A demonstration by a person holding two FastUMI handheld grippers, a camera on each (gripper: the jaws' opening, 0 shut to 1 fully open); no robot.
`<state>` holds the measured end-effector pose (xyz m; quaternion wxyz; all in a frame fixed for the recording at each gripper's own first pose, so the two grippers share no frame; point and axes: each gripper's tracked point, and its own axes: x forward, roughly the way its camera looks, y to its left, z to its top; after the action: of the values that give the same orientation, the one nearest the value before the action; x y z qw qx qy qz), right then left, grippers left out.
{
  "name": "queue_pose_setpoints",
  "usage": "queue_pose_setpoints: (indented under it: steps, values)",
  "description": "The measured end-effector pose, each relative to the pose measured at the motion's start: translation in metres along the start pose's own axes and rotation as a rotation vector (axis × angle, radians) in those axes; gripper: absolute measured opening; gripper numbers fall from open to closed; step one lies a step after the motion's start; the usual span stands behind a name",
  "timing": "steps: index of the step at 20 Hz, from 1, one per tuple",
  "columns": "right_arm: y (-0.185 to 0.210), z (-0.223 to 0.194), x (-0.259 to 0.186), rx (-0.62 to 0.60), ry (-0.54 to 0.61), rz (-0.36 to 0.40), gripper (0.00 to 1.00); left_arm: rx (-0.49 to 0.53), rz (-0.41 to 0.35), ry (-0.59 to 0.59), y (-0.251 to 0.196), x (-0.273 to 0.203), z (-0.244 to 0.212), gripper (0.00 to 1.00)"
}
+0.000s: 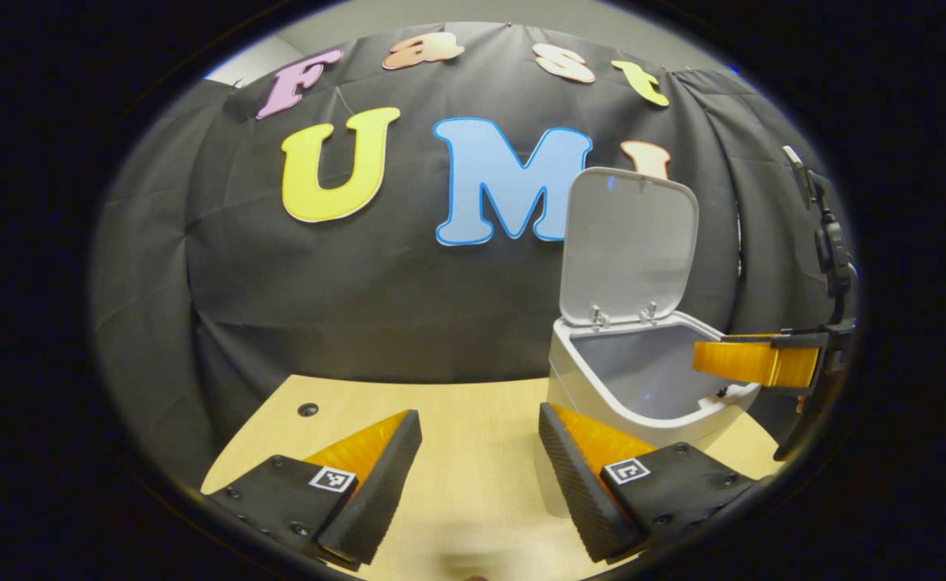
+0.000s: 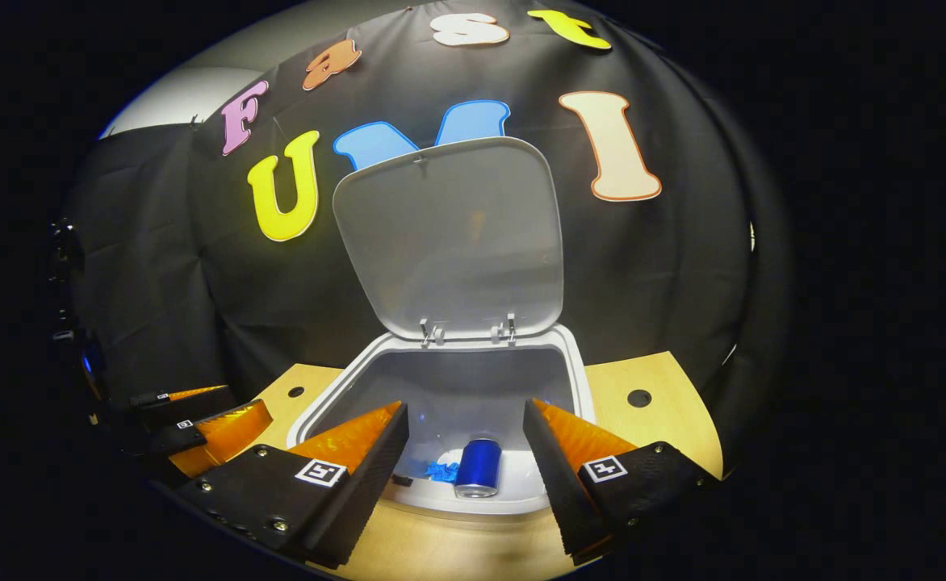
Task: Press the lid of the desktop garbage bin to open it, pick up the crumpled paper on the desktop and throw it into the bin, then pick up the pop can on the desktop and drop it into the bin, and finally close the garbage bin lid.
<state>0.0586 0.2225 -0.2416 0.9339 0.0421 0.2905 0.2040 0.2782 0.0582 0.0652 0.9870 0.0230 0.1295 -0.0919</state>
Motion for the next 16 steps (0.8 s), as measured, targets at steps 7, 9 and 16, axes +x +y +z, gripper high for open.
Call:
queue_pose_setpoints:
  steps: [7,9,16]
  values:
    - [-0.017,0.039,-0.017,0.033,-0.086,-0.004,0.91,-0.007,-0.004,0.003,-0.002,0.001,-0.001,1.00]
    - [-0.026,0.060,-0.018,0.062,-0.126,-0.008,0.91,-0.008,-0.004,0.003,-0.002,0.001,-0.002,1.00]
    - [-0.034,0.123,-0.036,0.059,-0.270,-0.010,0.95,-0.009,0.000,0.008,-0.001,0.003,-0.003,1.00]
